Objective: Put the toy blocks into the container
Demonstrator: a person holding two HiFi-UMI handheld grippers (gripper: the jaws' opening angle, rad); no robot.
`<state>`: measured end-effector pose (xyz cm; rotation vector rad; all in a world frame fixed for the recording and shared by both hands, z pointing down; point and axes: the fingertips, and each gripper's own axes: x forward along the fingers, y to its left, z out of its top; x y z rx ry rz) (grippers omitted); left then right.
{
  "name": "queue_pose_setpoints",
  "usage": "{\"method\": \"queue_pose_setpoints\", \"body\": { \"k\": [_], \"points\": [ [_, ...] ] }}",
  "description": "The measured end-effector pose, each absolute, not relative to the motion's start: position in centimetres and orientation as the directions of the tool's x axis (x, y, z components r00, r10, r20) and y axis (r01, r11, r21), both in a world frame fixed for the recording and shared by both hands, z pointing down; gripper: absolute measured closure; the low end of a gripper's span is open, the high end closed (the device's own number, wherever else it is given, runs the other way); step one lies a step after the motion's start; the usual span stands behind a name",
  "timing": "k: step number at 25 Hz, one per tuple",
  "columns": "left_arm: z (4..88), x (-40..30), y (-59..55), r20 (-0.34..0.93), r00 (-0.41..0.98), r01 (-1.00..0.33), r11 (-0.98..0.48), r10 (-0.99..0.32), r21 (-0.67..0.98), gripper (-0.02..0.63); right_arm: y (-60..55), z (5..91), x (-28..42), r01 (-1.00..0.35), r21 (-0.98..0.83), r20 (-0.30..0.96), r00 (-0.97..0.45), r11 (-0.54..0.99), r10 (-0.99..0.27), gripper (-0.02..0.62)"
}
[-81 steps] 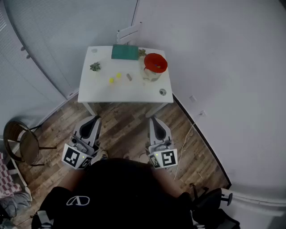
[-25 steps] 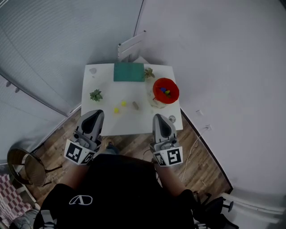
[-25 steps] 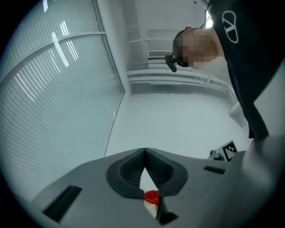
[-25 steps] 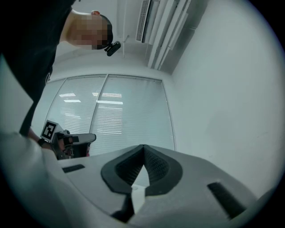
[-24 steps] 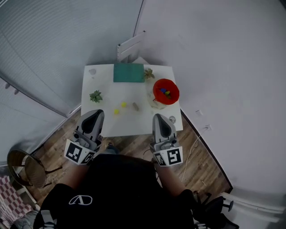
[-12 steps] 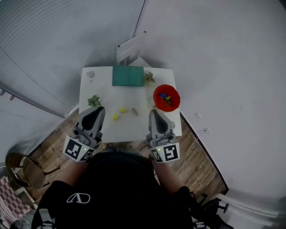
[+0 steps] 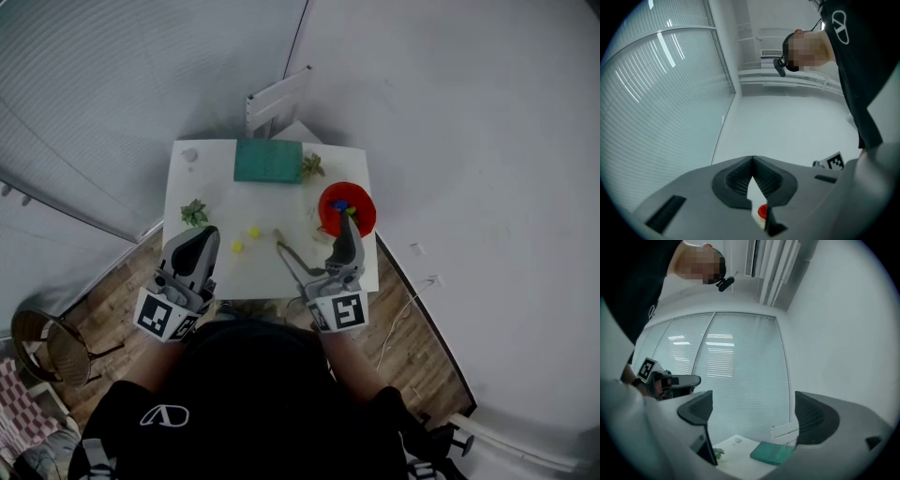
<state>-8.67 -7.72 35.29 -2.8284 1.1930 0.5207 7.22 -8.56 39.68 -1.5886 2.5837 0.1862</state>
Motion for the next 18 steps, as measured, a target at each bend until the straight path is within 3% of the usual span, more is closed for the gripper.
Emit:
{"method": "queue_pose_setpoints", "body": {
  "k": [8, 18],
  "points": [
    [36.0, -8.5, -8.3, -0.295, 0.634, -0.721, -0.685, -0.714, 0.108, 0.601, -10.6, 42.3, 7.6, -0.875, 0.042, -0.074, -0.485, 0.483, -0.872, 0.132],
    [36.5, -8.9, -8.5, -0.266, 0.624, -0.739, -0.665, -0.735, 0.105, 0.601, -15.2, 53.1, 7.7, -0.865, 0.018, 0.143, -0.495, 0.502, -0.857, 0.138]
  ]
}}
